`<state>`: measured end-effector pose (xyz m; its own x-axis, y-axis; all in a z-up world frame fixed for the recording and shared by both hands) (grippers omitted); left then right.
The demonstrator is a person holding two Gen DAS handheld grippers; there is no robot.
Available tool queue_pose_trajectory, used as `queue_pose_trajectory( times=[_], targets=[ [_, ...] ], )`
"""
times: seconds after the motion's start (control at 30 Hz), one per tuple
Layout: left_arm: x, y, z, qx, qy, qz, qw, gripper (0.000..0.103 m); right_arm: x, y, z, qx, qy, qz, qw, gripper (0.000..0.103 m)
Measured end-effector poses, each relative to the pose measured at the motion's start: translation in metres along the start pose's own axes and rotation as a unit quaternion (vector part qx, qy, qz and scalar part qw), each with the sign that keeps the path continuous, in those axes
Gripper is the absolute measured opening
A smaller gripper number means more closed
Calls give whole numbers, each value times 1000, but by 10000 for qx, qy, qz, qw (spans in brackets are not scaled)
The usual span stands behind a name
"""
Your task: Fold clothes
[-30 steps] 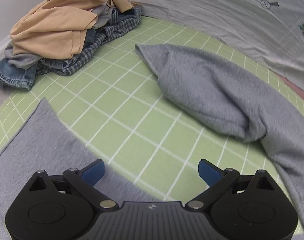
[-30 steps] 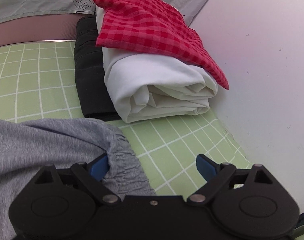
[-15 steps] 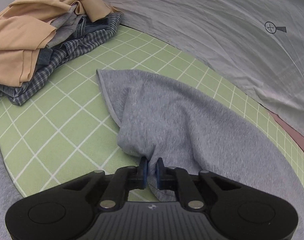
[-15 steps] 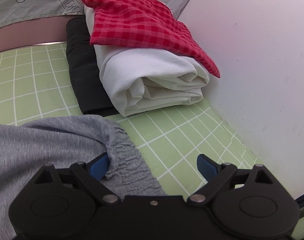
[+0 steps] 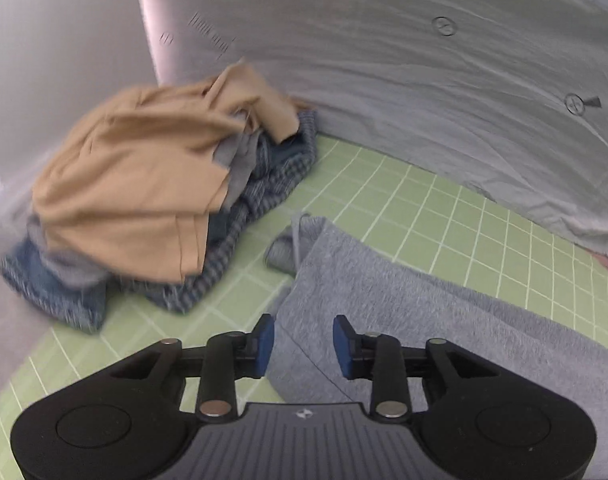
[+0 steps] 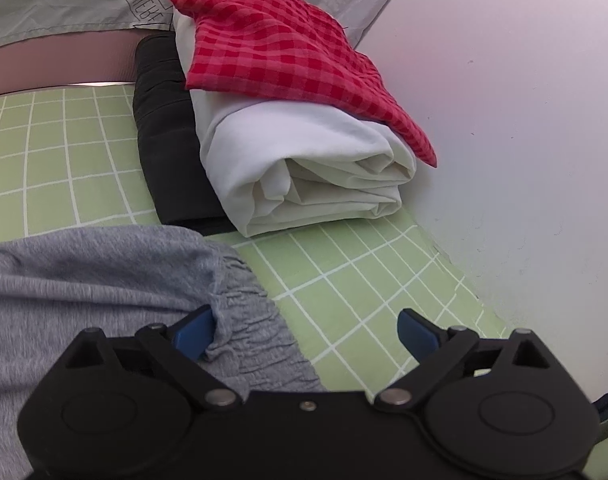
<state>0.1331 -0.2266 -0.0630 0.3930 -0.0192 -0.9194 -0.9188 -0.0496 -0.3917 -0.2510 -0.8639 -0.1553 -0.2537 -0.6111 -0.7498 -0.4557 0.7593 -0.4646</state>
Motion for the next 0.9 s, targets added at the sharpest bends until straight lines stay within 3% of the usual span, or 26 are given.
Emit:
queue_pose_trajectory(
  times=[0.1, 0.13, 0.23, 0.4, 0.47, 0.5, 0.53, 0.7, 0.73, 0.8, 0.9],
  targets=[
    [12, 16, 16, -489, 121, 232, 9985, 67, -1, 1, 1, -18, 37, -10, 10000, 97],
    [17, 19, 17, -559, 100, 288, 9980, 70, -1, 1, 2, -34, 50, -19, 10000, 97],
    [32, 25, 17, -631, 148, 448, 9969, 70, -1, 0, 3, -112, 107, -48, 9999, 98],
    [47, 16, 14, -981, 259, 387, 9941, 70, -1, -2, 3, -142, 112, -56, 9998, 99],
    [49, 10, 10, -990, 286, 354, 9940, 58, -1, -2, 3, -110, 98, -45, 9999, 99],
    [50, 7, 9, -934, 342, 388, 9943, 25, -1, -2, 3, -98, 104, -43, 9999, 100],
    [50, 5, 7, -892, 388, 401, 9945, 7, -1, -2, 3, -89, 109, -43, 9999, 100],
    [-12, 20, 4, -525, 327, -606, 9962, 4, -1, 0, 3, -46, 129, -60, 9999, 100],
    [-22, 28, 5, -434, 272, -609, 9968, 4, -1, 0, 2, -20, 121, -60, 9999, 100],
    [-27, 46, 17, -471, 113, -335, 9983, 8, -1, 1, 2, 32, 144, -84, 9999, 100],
    [-4, 82, 47, -1002, -96, 633, 9929, 13, -3, 4, 8, -48, 318, -187, 9993, 100]
  ],
)
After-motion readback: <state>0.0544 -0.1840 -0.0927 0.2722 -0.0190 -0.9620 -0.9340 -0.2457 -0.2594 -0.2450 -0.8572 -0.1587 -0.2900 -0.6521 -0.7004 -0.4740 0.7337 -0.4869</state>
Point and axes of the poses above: each gripper's, at about its wrist camera, not at the fingertips, and x roughly the way its jaws point, z to its left, y to its underside, the point moved 1 cm from there along x, roughly the way its jaws point, and after that the axes turned 15 degrees about z, right-handed, at the moved point
